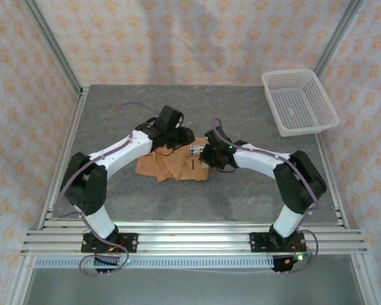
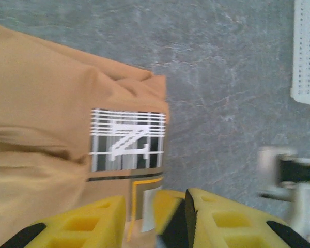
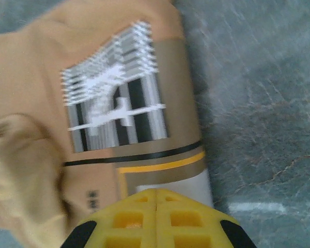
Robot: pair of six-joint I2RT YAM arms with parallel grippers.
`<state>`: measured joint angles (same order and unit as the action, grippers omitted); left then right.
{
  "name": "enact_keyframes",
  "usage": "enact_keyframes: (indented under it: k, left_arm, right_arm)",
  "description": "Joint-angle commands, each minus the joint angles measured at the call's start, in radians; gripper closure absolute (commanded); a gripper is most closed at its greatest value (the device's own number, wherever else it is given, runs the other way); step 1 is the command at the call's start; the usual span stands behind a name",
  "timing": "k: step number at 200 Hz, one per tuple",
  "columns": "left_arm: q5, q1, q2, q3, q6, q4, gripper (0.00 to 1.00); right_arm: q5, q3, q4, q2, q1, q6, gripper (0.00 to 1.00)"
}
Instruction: Fold the inside-out t-shirt
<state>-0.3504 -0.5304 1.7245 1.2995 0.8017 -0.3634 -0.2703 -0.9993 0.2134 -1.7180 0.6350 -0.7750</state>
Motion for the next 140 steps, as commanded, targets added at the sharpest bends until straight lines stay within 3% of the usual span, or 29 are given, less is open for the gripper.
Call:
enact_keyframes:
  k: [1,36,74,108,140]
  left_arm:
    - [-0.005,-0.028,0.075,0.048,0.073,0.066,0.63]
    - [-0.038,-0.025,0.171,0.014,0.141,0.158,0.64]
    - [-0.048,0.020,0.162,-0.089,0.146,0.174,0.65]
    - [-0.030,0.130,0.020,-0.238,0.061,0.089,0.65]
    - [-0.027,0.316,-0.181,-0.443,-0.018,0.022,0.64]
  right_arm:
    - [0.029,0.052,-0.109,-0.037,0.003,-0.074,1.00]
    - [0.042,0.082,-0.120,-0.080,0.004,-0.094,1.00]
    - [0.071,0.103,-0.099,-0.096,0.003,-0.115,1.00]
    - [0.105,0.093,-0.062,-0.094,0.003,-0.119,1.00]
    - [0.104,0.080,-0.054,-0.091,0.003,-0.119,1.00]
